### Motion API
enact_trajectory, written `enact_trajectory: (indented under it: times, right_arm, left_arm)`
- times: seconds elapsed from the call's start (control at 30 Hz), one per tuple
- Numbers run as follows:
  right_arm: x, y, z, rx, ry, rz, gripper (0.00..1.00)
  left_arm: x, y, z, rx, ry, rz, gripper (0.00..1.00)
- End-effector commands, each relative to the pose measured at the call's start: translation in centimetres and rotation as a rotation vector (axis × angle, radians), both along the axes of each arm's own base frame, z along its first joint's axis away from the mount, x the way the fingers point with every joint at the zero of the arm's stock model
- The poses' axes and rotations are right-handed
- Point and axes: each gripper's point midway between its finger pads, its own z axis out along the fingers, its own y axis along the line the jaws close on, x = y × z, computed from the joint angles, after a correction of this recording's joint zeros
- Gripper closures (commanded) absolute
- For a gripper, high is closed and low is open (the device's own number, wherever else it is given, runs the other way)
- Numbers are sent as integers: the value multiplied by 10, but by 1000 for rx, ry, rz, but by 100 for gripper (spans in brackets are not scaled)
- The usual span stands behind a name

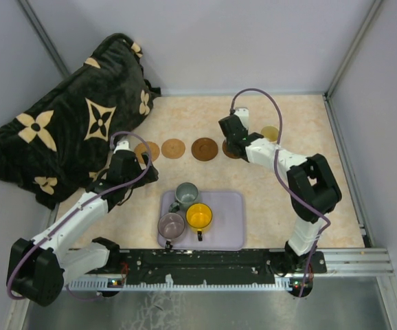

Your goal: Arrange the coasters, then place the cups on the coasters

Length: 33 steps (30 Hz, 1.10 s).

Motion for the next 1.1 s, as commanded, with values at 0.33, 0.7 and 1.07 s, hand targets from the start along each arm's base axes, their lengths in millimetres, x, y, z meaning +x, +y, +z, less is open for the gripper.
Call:
enact_trajectory:
  times: [0.33,0.7,1.07]
  right_arm:
    - [12,-1,21,50,-93,-46,100]
    - [10,0,10,66,-79,-52,100]
    - [3,-5,-6,58,-45,-74,54]
  left_arm:
    - [4,-3,8,-10,-28,-5,0]
    - [4,-3,8,-12,-29,-5,0]
    - [3,-3,9,-14,-32,-7,0]
